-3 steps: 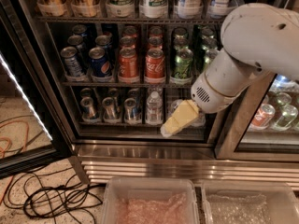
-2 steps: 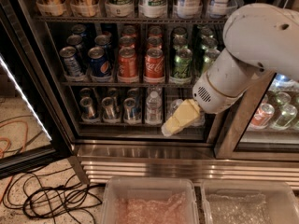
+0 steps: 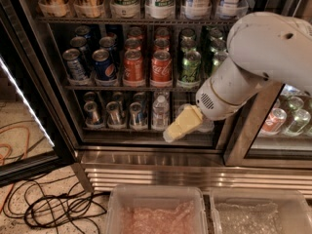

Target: Pick coke can from middle shelf of fridge

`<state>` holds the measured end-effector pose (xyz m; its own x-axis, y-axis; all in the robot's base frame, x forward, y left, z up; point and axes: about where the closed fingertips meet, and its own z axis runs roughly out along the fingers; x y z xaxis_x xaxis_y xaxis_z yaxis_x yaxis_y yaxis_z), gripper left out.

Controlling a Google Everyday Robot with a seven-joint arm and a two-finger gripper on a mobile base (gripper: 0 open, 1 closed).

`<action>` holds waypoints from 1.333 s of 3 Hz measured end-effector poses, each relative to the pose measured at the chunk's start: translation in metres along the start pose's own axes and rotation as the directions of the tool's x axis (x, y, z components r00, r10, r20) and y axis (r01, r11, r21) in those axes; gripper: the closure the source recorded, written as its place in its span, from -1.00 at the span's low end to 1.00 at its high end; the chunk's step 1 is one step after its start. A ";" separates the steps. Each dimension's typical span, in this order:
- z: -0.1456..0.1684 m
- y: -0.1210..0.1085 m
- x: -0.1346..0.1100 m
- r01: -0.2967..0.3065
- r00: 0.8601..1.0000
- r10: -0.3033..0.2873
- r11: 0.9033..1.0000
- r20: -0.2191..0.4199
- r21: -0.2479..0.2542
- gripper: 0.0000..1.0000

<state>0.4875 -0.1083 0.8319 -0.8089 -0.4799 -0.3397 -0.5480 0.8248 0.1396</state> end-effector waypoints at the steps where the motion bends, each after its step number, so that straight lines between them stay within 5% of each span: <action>1: 0.016 0.000 -0.029 -0.057 0.995 0.060 0.998 0.083 -0.033 -1.00; 3: 0.049 -0.008 -0.079 -0.161 0.974 0.164 0.986 0.154 -0.037 -1.00; 4: 0.049 -0.008 -0.080 -0.166 0.973 0.170 0.985 0.153 -0.038 -1.00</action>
Offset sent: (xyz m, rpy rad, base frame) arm 0.0950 0.0450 -0.0210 0.1819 -0.0952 -0.2138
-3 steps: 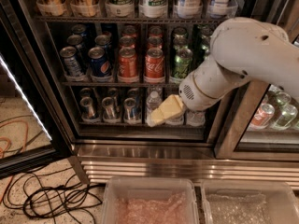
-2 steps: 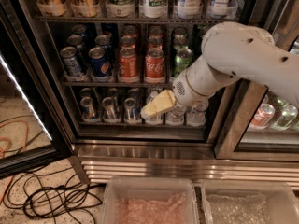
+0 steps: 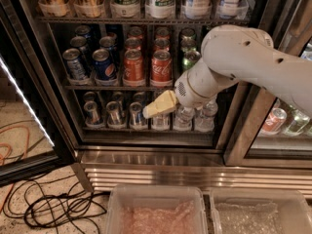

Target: Pick coke can from middle shelf of fridge

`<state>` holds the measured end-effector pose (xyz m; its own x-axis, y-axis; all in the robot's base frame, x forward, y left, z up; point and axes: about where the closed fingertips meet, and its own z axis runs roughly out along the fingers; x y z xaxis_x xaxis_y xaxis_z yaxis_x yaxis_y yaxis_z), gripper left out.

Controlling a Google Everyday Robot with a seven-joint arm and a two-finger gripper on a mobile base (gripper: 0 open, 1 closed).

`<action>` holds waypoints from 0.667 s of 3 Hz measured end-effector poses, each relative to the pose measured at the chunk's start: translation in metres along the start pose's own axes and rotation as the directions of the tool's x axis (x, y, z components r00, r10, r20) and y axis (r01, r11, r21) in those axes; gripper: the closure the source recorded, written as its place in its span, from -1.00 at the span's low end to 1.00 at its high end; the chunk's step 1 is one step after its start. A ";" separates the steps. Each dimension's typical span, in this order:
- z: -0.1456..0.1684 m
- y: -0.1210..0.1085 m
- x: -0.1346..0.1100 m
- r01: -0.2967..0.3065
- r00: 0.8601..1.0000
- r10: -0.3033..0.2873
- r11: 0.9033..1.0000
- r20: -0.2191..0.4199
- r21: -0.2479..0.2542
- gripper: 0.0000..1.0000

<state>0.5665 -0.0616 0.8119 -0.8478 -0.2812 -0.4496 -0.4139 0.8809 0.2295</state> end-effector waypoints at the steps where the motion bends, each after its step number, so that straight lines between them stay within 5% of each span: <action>1: 0.007 0.004 -0.007 -0.034 0.999 0.034 0.999 0.039 -0.007 -1.00; 2: 0.022 0.012 -0.026 -0.079 0.990 0.080 0.997 0.118 -0.009 -1.00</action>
Offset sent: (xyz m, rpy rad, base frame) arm 0.0548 0.0464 -0.0037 0.1535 -0.1585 -0.1869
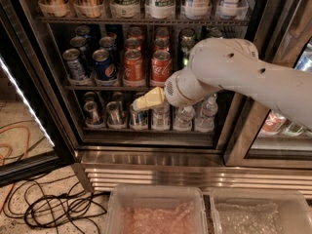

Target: Pick coke can from middle shelf of fridge

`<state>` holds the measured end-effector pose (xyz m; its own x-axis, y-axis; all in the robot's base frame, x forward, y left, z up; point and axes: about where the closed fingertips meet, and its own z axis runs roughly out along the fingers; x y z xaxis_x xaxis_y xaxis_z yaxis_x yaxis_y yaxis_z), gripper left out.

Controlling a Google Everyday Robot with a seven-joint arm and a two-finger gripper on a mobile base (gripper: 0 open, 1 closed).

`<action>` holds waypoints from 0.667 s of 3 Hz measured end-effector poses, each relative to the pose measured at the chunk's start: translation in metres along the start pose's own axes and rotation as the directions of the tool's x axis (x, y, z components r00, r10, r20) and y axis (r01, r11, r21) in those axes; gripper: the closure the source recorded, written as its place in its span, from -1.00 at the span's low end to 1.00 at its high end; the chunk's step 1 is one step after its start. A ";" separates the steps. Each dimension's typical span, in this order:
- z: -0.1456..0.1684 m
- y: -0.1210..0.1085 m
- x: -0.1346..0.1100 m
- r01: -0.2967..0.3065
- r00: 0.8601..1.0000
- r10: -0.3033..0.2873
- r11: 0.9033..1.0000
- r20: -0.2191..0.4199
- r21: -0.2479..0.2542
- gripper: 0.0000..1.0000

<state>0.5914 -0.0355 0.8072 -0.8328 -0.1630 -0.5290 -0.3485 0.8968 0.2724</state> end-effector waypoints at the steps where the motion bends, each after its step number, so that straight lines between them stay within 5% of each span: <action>1: 0.012 0.002 -0.017 -0.026 0.997 0.025 1.000 0.067 0.010 -1.00; 2: 0.017 0.007 -0.032 -0.023 0.993 0.021 1.000 0.116 0.012 -1.00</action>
Offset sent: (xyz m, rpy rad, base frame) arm 0.0474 0.0270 0.0091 0.0569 -0.1498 -0.0744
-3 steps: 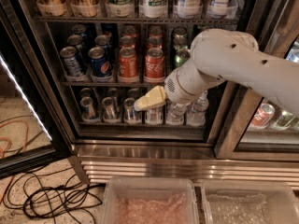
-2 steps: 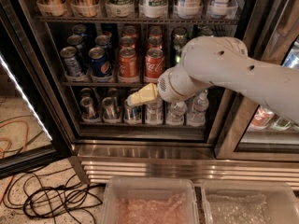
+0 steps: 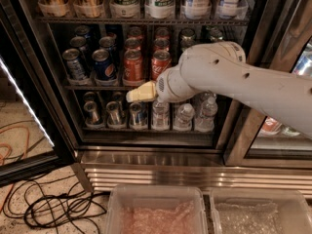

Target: Pick coke can from middle shelf of fridge

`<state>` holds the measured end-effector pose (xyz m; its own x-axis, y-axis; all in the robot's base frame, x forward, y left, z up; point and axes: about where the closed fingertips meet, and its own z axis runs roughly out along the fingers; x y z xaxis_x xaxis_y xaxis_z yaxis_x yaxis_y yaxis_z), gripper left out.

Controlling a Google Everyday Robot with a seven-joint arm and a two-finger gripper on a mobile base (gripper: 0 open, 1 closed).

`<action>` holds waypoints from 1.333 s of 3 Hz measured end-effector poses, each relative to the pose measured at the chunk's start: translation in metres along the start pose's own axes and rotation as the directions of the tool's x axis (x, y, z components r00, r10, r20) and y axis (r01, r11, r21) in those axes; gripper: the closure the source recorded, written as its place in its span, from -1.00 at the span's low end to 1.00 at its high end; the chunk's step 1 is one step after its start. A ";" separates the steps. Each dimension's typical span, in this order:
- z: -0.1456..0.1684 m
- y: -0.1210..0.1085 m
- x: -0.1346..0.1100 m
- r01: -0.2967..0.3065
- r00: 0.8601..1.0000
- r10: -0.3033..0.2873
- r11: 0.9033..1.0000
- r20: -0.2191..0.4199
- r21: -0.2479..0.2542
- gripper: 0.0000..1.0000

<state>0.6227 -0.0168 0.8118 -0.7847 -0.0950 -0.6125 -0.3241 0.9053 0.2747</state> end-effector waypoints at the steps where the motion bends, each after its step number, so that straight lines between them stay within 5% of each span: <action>1: 0.001 0.005 -0.011 0.017 0.999 -0.017 1.000 0.048 0.015 -1.00; 4: -0.009 -0.002 -0.038 0.050 0.984 -0.067 0.993 0.164 0.110 -1.00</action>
Offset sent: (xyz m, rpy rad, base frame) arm 0.0222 0.0001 0.0210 -0.0435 -0.1580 -0.0580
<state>0.6486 -0.0185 0.8417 -0.6636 -0.0866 -0.7430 -0.3025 0.9395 0.1607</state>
